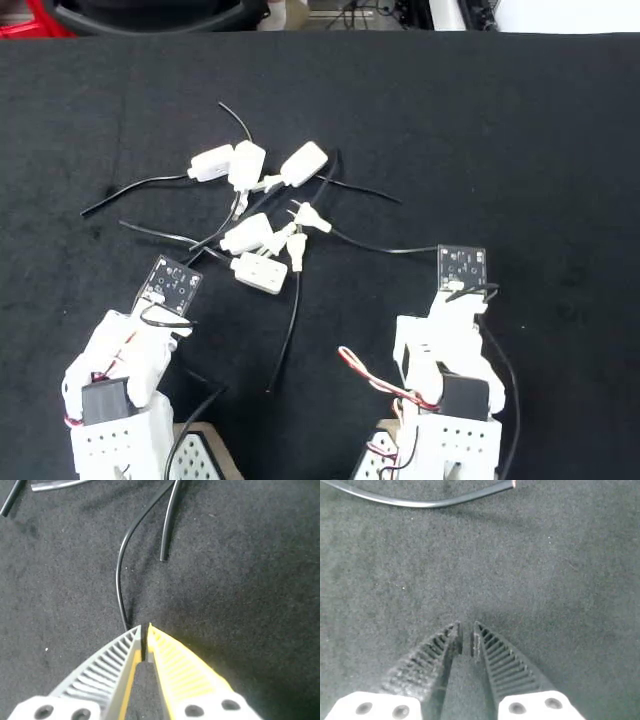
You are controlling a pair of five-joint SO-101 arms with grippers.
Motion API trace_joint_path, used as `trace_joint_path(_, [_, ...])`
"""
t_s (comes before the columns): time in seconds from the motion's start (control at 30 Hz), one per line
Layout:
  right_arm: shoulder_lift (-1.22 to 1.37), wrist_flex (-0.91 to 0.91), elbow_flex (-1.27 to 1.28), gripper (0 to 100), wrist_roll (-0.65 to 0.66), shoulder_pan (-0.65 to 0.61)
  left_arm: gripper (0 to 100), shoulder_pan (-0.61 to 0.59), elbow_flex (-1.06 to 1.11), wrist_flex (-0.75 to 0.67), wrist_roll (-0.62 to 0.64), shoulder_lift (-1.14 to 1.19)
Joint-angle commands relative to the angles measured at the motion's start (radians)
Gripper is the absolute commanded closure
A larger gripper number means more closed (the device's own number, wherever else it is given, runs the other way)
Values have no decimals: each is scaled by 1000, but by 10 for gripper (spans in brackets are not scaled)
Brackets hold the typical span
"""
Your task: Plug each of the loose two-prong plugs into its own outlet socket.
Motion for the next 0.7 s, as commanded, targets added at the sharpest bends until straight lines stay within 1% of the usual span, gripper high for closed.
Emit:
trace_joint_path(0.0, [-44,3,-2,951,-5,6,962,7,19,20,-9,3])
trace_joint_path(0.07, [-45,2,-2,950,5,2,962,7,19,20,-9,3])
trace_joint_path(0.13, [-45,-23,-4,949,40,-89,962,8,19,20,-9,3])
trace_joint_path(0.23, [-45,-81,-8,949,193,-235,962,7,19,20,-9,3])
trace_joint_path(0.3, [-44,-166,-27,952,275,-336,962,8,19,20,-9,3])
trace_joint_path(0.37, [-33,-226,-76,952,256,-367,962,8,19,20,-9,3])
trace_joint_path(0.5, [28,-233,-225,952,137,-368,962,13,19,20,-8,3])
trace_joint_path(0.57, [148,-247,-291,952,112,-393,962,13,19,20,-8,3])
trace_joint_path(0.67, [420,-293,-403,950,68,-443,961,13,19,20,-8,3])
